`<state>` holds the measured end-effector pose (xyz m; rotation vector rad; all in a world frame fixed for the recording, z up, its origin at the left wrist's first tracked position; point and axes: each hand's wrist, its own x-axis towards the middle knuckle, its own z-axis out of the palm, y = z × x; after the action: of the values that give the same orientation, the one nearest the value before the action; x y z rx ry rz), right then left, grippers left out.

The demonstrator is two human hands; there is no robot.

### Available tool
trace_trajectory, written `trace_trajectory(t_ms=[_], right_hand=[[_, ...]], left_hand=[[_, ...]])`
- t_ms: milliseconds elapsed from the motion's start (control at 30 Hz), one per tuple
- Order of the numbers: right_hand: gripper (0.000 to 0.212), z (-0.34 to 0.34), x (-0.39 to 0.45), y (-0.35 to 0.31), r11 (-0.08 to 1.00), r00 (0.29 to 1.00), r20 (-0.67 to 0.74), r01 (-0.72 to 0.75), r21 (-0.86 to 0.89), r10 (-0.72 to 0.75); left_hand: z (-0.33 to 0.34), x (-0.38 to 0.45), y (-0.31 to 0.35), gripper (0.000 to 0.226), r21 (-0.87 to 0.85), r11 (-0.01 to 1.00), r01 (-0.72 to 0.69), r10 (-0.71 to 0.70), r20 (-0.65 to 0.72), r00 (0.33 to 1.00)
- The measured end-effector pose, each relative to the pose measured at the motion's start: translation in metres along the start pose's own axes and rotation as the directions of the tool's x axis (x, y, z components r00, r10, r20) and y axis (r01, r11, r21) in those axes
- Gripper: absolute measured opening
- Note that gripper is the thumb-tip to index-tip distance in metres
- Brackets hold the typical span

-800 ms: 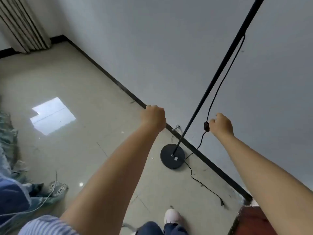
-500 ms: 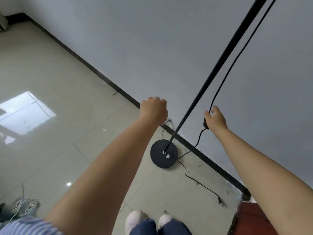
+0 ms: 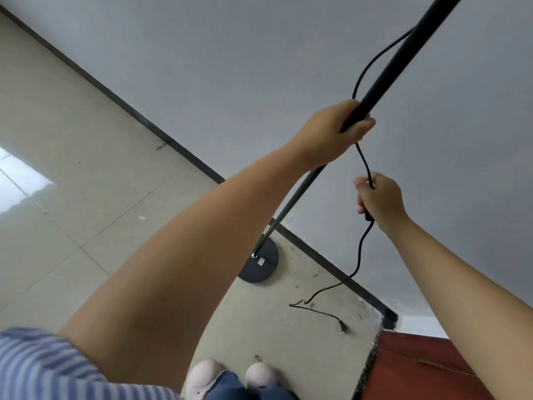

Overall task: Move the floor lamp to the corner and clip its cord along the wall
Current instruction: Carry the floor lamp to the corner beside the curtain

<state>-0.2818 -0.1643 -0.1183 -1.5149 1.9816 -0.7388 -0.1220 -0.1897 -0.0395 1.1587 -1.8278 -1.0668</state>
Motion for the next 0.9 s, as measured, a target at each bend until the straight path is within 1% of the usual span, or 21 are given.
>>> trace_trajectory(t_ms=[67, 100, 133, 167, 267, 300, 433, 567, 667, 767, 833, 900], right_hand=[[0.025, -0.004, -0.003, 0.004, 1.000, 1.000, 0.015, -0.013, -0.008, 0.013], [0.030, -0.006, -0.006, 0.005, 1.000, 0.999, 0.023, -0.025, -0.002, 0.025], [0.034, -0.008, -0.008, 0.006, 0.999, 0.999, 0.036, -0.039, 0.009, 0.039], [0.034, -0.010, -0.010, 0.005, 0.998, 0.997, 0.052, -0.052, 0.025, 0.050], [0.023, -0.013, -0.013, -0.007, 0.995, 0.991, 0.114, -0.075, 0.064, 0.067], [0.024, -0.013, -0.014, -0.014, 0.995, 0.990, 0.127, -0.069, 0.073, 0.059], [0.018, -0.013, -0.014, -0.047, 0.996, 0.982, 0.187, -0.001, 0.092, -0.017], [0.023, -0.012, -0.020, -0.090, 0.993, 0.959, 0.270, 0.062, 0.096, -0.086], [0.023, -0.014, -0.025, -0.133, 0.987, 0.929, 0.338, 0.121, 0.108, -0.151], [0.023, -0.015, -0.031, -0.190, 0.972, 0.893, 0.386, 0.194, 0.132, -0.231], [0.025, -0.015, -0.032, -0.236, 0.953, 0.868, 0.394, 0.254, 0.168, -0.301], [0.021, -0.014, -0.032, -0.283, 0.924, 0.845, 0.378, 0.325, 0.201, -0.379]], left_hand=[[0.010, 0.006, 0.005, 0.029, -0.038, 0.999, 0.023, -0.026, -0.082, 0.996], [0.012, 0.007, 0.006, 0.035, -0.044, 0.998, 0.046, -0.051, -0.128, 0.990], [0.011, 0.008, 0.006, 0.036, -0.045, 0.997, 0.064, -0.071, -0.180, 0.981], [0.008, 0.009, 0.007, 0.035, -0.051, 0.995, 0.087, -0.096, -0.231, 0.968], [-0.013, 0.011, 0.009, 0.026, -0.101, 0.983, 0.151, -0.178, -0.371, 0.911], [-0.020, 0.011, 0.010, 0.023, -0.110, 0.981, 0.162, -0.193, -0.411, 0.891], [-0.049, 0.004, 0.025, 0.022, -0.106, 0.973, 0.207, -0.232, -0.500, 0.834], [-0.089, -0.013, 0.047, 0.022, -0.111, 0.961, 0.252, -0.269, -0.573, 0.774], [-0.127, -0.035, 0.063, 0.023, -0.109, 0.946, 0.304, -0.301, -0.642, 0.705], [-0.174, -0.061, 0.082, 0.022, -0.097, 0.933, 0.347, -0.304, -0.730, 0.612], [-0.210, -0.080, 0.092, 0.022, -0.089, 0.927, 0.364, -0.291, -0.784, 0.549], [-0.248, -0.101, 0.098, 0.020, -0.079, 0.923, 0.377, -0.269, -0.832, 0.484]])
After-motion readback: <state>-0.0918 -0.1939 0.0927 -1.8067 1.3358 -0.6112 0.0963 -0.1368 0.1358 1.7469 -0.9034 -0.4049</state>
